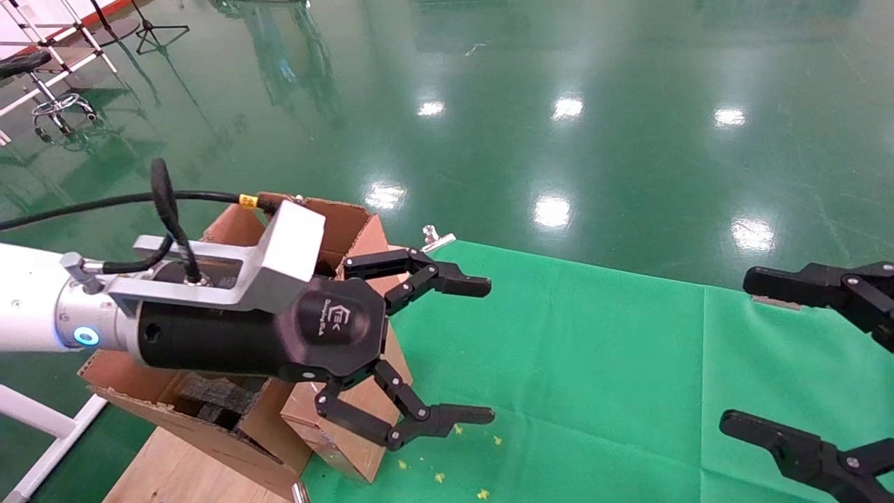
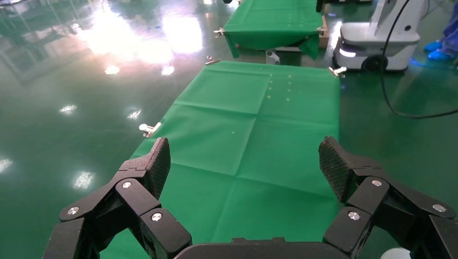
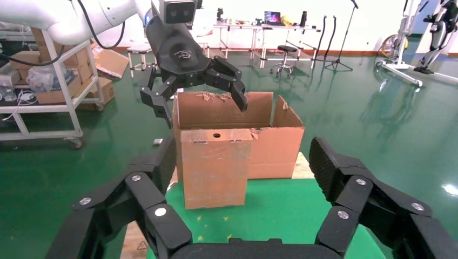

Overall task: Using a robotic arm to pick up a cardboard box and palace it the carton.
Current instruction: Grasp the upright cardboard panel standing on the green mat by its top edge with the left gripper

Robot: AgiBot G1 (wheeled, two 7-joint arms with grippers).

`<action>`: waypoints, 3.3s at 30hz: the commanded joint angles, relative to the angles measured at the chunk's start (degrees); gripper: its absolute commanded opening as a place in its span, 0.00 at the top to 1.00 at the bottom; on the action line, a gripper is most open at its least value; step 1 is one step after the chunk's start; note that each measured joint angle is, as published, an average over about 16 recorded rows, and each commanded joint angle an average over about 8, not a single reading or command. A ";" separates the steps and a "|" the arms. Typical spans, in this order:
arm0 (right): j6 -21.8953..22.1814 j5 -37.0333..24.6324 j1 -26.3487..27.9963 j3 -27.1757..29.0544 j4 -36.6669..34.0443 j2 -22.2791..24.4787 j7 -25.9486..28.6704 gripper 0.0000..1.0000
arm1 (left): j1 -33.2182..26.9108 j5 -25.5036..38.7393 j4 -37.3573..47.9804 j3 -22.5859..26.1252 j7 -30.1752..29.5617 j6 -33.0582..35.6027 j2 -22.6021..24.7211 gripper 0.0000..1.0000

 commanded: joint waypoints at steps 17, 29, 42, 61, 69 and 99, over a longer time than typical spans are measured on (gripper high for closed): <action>0.00 0.00 0.00 0.00 0.00 0.00 0.00 1.00 | -16.54 31.84 -1.05 10.01 -25.97 -1.76 -0.44 0.00; 0.01 0.00 0.00 -0.01 0.00 0.00 0.00 1.00 | -23.15 44.49 -1.39 14.69 -49.96 2.19 2.56 0.00; 0.01 0.01 0.00 -0.01 0.00 0.00 -0.01 1.00 | -24.65 46.36 -1.53 21.83 -59.97 5.10 3.94 0.00; 0.02 0.01 -0.01 -0.01 -0.02 0.01 -0.01 0.31 | -25.89 42.42 -1.55 29.55 -58.83 5.44 3.16 0.19; 0.03 0.02 -0.01 -0.01 -0.02 0.01 -0.01 0.00 | -26.00 42.38 -1.53 29.65 -58.81 5.43 3.11 1.00; 0.03 0.01 -0.01 -0.01 -0.02 0.01 -0.01 0.00 | -26.73 42.23 -0.26 28.68 -58.01 4.98 3.01 1.00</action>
